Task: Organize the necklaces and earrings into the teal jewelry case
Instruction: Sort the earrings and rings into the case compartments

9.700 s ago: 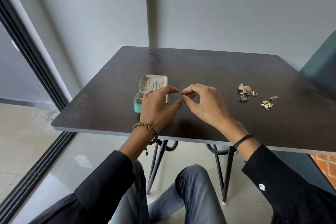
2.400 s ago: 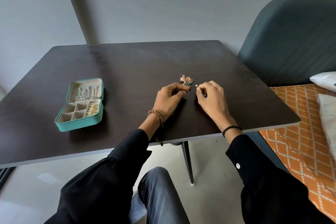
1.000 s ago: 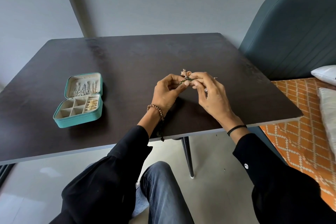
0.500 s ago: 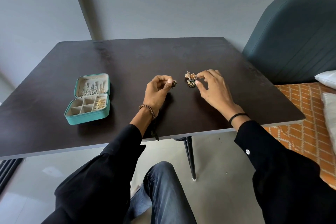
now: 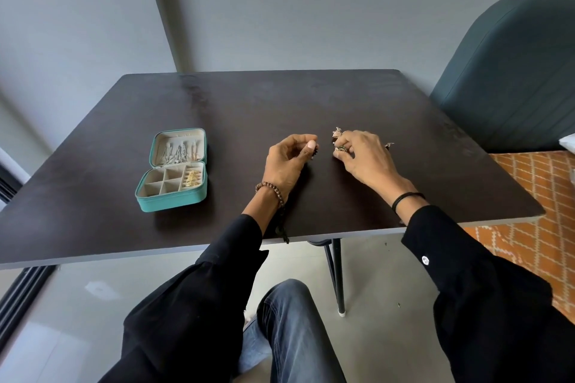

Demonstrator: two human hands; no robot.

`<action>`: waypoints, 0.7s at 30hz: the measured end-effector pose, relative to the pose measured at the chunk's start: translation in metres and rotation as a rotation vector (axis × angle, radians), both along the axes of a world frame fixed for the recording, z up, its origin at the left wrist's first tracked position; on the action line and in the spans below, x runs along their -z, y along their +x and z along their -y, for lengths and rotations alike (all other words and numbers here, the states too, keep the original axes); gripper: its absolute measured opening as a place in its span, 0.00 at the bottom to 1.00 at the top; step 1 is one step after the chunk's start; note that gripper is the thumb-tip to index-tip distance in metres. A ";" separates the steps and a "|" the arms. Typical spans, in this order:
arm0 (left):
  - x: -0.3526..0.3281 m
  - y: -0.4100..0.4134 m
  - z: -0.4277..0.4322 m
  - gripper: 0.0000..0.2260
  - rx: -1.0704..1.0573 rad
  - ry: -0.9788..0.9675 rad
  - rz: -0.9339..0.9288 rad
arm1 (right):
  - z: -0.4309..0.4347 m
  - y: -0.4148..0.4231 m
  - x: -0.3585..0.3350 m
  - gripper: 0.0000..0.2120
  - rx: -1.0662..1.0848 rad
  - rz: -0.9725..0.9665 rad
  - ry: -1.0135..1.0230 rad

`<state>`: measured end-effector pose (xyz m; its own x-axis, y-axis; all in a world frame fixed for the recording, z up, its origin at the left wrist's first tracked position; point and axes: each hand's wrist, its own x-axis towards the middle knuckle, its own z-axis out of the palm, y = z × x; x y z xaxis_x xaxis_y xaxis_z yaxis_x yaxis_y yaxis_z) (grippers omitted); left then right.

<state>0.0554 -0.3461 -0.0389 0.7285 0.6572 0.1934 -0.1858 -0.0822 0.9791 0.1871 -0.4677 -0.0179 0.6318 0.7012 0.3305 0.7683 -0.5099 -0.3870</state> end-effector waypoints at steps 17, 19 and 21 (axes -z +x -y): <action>-0.028 -0.034 0.013 0.10 0.043 -0.259 -0.034 | 0.018 -0.041 -0.021 0.08 -0.190 -0.859 0.465; -0.035 -0.041 0.011 0.15 0.049 -0.357 -0.021 | 0.016 -0.046 -0.025 0.08 -0.196 -0.932 0.498; -0.042 -0.047 0.008 0.20 0.060 -0.436 -0.035 | 0.014 -0.051 -0.029 0.09 -0.196 -1.015 0.530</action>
<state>0.0087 -0.3538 0.0029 0.7689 0.6285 -0.1177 -0.1442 0.3497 0.9257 0.1365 -0.4815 0.0110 0.6702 0.7420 0.0153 0.0300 -0.0065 -0.9995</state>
